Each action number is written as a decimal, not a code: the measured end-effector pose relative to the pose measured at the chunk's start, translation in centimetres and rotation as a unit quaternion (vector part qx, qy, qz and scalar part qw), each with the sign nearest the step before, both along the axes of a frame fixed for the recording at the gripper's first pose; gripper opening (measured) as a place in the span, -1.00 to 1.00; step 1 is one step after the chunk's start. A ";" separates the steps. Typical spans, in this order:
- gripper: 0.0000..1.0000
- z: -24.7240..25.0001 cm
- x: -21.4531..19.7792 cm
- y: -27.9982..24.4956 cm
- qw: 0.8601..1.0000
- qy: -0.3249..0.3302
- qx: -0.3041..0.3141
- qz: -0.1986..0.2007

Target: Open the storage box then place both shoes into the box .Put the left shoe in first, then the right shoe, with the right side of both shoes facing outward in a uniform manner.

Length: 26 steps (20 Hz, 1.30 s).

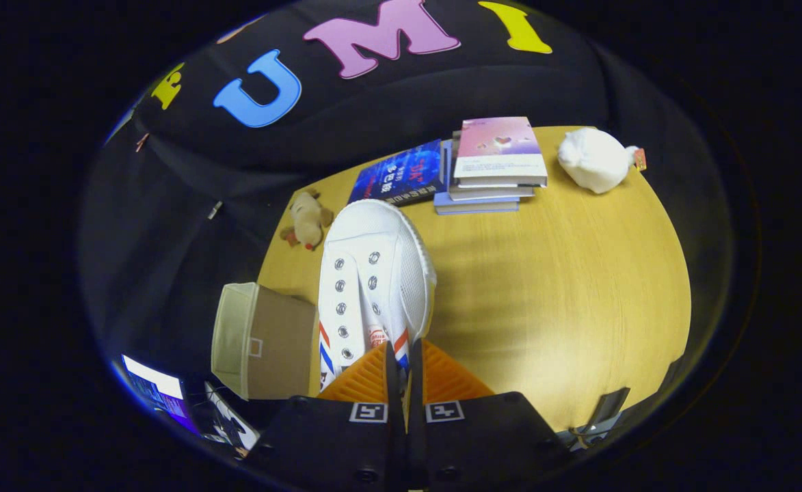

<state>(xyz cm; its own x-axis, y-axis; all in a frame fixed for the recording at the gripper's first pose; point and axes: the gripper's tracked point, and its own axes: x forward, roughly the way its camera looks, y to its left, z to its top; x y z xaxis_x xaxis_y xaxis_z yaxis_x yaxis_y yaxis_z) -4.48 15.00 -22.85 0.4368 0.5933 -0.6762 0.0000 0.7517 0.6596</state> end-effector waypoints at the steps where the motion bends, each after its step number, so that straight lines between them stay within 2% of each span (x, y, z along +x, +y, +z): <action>1: -0.89 1.3 0.3 0.9 1.000 -0.007 0.006 0.000; 8: -0.89 8.6 0.9 8.8 0.998 -0.017 0.058 0.010; 15: -0.89 12.6 0.7 17.7 0.996 -0.014 0.080 0.029; 20: -0.89 13.2 -0.8 24.2 0.996 0.017 0.074 0.053; 26: -0.89 10.0 -2.5 29.2 0.995 0.057 0.024 0.081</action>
